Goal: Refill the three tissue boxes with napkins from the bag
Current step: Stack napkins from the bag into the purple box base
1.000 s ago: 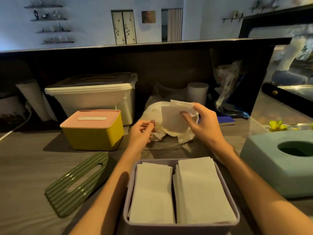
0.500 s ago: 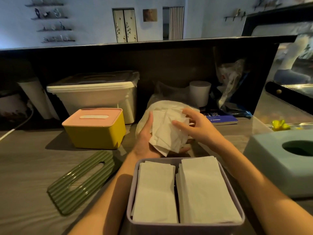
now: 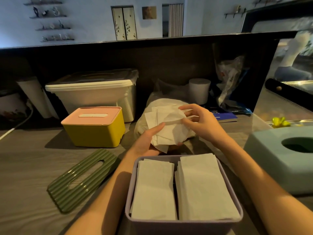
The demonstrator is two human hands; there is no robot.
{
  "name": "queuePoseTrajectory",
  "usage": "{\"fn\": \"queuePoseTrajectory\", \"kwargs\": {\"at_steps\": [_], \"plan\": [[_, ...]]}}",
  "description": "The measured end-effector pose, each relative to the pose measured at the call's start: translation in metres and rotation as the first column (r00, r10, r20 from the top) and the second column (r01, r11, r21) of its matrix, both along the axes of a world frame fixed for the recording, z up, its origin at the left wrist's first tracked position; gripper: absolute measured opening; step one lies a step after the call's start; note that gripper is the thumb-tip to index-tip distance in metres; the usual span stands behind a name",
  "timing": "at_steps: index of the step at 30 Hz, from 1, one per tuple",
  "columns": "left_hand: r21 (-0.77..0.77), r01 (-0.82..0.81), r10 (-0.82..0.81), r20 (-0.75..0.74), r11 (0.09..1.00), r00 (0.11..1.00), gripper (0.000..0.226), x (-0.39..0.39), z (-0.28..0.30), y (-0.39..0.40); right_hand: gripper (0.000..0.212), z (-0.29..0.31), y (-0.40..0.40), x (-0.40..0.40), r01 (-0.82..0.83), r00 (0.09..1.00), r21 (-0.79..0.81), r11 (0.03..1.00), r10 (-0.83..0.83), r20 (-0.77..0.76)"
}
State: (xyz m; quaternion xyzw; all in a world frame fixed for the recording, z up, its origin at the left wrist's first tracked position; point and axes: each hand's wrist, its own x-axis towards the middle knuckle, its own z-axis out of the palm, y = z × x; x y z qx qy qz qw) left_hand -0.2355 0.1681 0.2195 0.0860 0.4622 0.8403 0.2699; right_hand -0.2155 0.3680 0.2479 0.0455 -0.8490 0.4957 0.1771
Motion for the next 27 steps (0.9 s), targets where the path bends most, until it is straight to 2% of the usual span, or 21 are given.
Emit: {"fn": "queuePoseTrajectory", "kwargs": {"at_steps": [2,4,6,8,10,13,16,18,21,27], "plan": [[0.027,0.018,-0.018,-0.002,0.999,1.0,0.046,0.002,0.001,0.001,0.035,0.001,0.001,0.001,0.033,0.999,-0.032,0.999,-0.034,-0.023],[0.02,0.03,-0.03,-0.032,0.999,0.999,0.047,0.006,0.003,0.001,0.041,0.002,0.002,0.002,-0.002,0.999,-0.006,1.0,0.002,-0.047],[0.016,0.057,-0.057,-0.044,0.998,0.997,0.045,0.007,0.004,0.001,0.057,0.004,0.004,0.005,-0.105,0.994,0.043,0.994,0.106,-0.02],[-0.002,0.044,-0.044,-0.019,0.999,0.999,0.044,0.007,0.004,0.0,0.07,0.008,0.006,0.008,-0.236,0.97,0.051,0.97,0.232,0.07],[-0.012,0.006,-0.005,0.022,1.0,1.0,0.045,0.003,0.002,0.0,0.062,0.012,0.007,0.01,-0.302,0.949,0.008,0.953,0.3,0.098],[-0.032,-0.045,0.047,0.076,0.998,0.996,0.046,0.0,0.002,0.001,0.041,0.013,0.007,0.009,-0.264,0.963,-0.045,0.963,0.266,0.041],[-0.076,0.002,0.005,0.1,0.997,0.995,0.056,0.002,0.002,0.002,0.038,0.007,0.005,0.006,-0.236,0.971,0.092,0.967,0.237,-0.007],[-0.124,0.074,-0.062,0.099,0.99,0.993,0.065,0.003,0.002,0.002,0.035,0.003,0.003,0.005,-0.154,0.983,0.162,0.975,0.168,-0.074],[-0.176,0.082,-0.069,0.073,0.981,0.995,0.067,0.001,0.001,0.003,0.027,0.001,0.003,0.004,-0.017,0.983,0.175,0.984,0.049,-0.178],[-0.191,0.079,-0.063,0.089,0.978,0.994,0.069,0.001,0.002,0.001,0.013,0.005,0.003,0.006,0.02,0.985,0.144,0.989,0.005,-0.171]]}}
